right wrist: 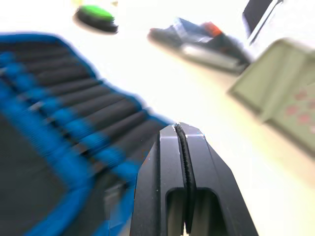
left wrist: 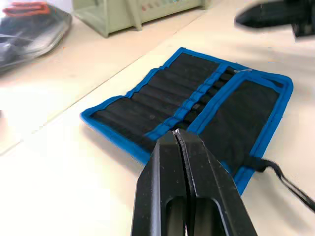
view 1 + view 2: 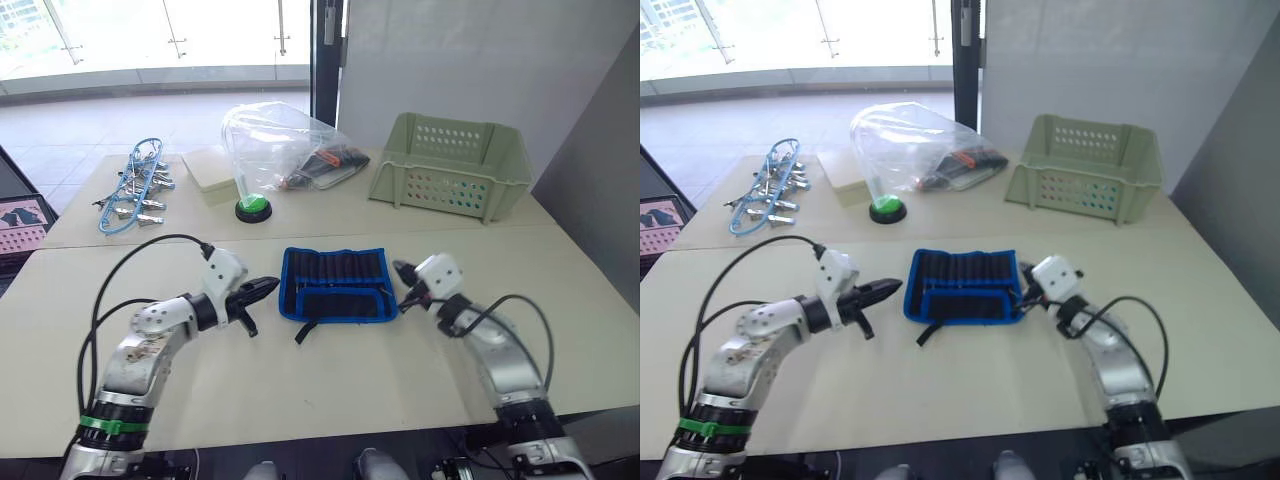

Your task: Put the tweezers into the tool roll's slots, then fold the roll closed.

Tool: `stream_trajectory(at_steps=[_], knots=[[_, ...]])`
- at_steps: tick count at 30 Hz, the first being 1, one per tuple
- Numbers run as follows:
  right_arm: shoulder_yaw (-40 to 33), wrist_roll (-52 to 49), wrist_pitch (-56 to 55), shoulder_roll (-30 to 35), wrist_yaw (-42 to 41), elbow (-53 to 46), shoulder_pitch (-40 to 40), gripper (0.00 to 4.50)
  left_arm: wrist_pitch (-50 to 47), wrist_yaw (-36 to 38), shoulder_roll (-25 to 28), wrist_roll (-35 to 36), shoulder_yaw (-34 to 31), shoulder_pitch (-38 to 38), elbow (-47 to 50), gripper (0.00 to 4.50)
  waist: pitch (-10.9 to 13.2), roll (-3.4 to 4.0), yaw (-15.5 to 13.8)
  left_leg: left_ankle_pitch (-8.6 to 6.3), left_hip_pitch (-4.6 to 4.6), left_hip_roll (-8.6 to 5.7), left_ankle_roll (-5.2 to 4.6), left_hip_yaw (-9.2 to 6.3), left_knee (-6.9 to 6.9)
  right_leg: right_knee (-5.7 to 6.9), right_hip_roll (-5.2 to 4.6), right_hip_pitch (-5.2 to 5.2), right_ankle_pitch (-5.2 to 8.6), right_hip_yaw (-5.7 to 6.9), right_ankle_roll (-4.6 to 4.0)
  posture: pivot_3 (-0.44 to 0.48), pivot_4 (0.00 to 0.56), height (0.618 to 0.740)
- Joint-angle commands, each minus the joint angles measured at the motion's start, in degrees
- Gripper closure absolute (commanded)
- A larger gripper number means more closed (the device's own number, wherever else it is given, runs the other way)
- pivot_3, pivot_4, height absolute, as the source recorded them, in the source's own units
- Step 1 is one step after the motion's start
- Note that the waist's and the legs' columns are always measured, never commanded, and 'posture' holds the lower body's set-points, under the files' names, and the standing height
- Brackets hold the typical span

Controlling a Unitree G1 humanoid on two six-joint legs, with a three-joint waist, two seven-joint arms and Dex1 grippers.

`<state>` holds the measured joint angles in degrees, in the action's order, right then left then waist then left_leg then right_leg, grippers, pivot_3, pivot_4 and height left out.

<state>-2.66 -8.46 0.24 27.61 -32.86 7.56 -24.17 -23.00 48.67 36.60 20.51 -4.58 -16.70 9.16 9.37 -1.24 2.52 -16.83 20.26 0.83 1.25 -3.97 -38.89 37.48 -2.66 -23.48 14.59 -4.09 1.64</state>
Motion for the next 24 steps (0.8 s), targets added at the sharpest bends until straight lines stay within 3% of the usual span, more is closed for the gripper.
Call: stream_trajectory(at_steps=[1,5,8,10,14,20,24], knots=[[-2.3,-6.8,6.8,4.1,-8.6,-1.5,-0.2,4.24,-1.6,4.1,4.2,2.8,-2.6,1.6,3.4,4.22,0.0,0.0,-0.1,0.0,-0.02,0.01,0.0,0.0,0.07,-0.1,0.01,0.05,0.0,0.02,0.0,0.0,0.15,0.74],[-3.0,-11.5,16.5,10.0,-16.5,-0.9,-1.1,2.89,-3.1,7.5,8.4,5.2,-4.7,3.4,4.9,2.97,0.1,0.04,-0.1,-0.02,0.05,0.0,-0.03,0.0,0.12,-0.4,-0.05,0.13,0.0,0.08,0.0,0.0,0.15,0.74],[-1.2,-16.1,32.0,16.0,-22.9,-3.2,-0.9,1.95,-4.3,10.0,11.7,7.2,-6.7,5.4,7.0,2.0,0.1,0.08,-0.2,-0.03,0.07,0.0,-0.06,0.01,0.13,-0.43,-0.06,0.13,0.0,0.08,0.0,0.0,0.15,0.74],[-1.7,-20.1,41.3,18.0,-24.1,-4.9,-1.0,1.31,-5.1,11.1,13.4,8.8,-8.5,6.9,8.1,1.35,0.1,0.11,-0.2,-0.05,0.07,0.02,-0.08,0.01,0.15,-0.45,-0.04,0.12,0.0,0.08,0.0,0.0,0.15,0.74],[-3.5,-23.3,48.1,18.0,-23.3,-5.3,-1.4,0.0,-6.9,12.1,15.2,11.5,-12.1,9.3,9.1,0.05,0.1,0.12,0.1,-0.05,0.04,0.08,-0.1,0.01,0.15,-0.44,0.02,0.12,0.01,0.07,0.0,0.0,0.15,0.74],[-3.5,-18.8,44.8,13.3,-14.4,-3.0,-2.0,0.0,-6.5,10.0,15.4,11.2,-14.4,12.8,12.1,0.02,0.2,0.11,0.0,-0.05,0.06,0.06,-0.09,0.03,0.13,-0.45,0.0,0.12,0.01,0.07,0.01,0.0,0.15,0.74],[-1.6,-19.7,51.9,10.1,-11.7,-2.3,-4.9,0.0,-7.2,8.2,14.6,11.5,-15.1,15.6,14.5,0.02,0.2,0.14,0.0,-0.06,0.12,0.05,-0.09,0.04,0.14,-0.44,-0.01,0.04,0.01,0.05,0.01,0.0,0.15,0.74]])
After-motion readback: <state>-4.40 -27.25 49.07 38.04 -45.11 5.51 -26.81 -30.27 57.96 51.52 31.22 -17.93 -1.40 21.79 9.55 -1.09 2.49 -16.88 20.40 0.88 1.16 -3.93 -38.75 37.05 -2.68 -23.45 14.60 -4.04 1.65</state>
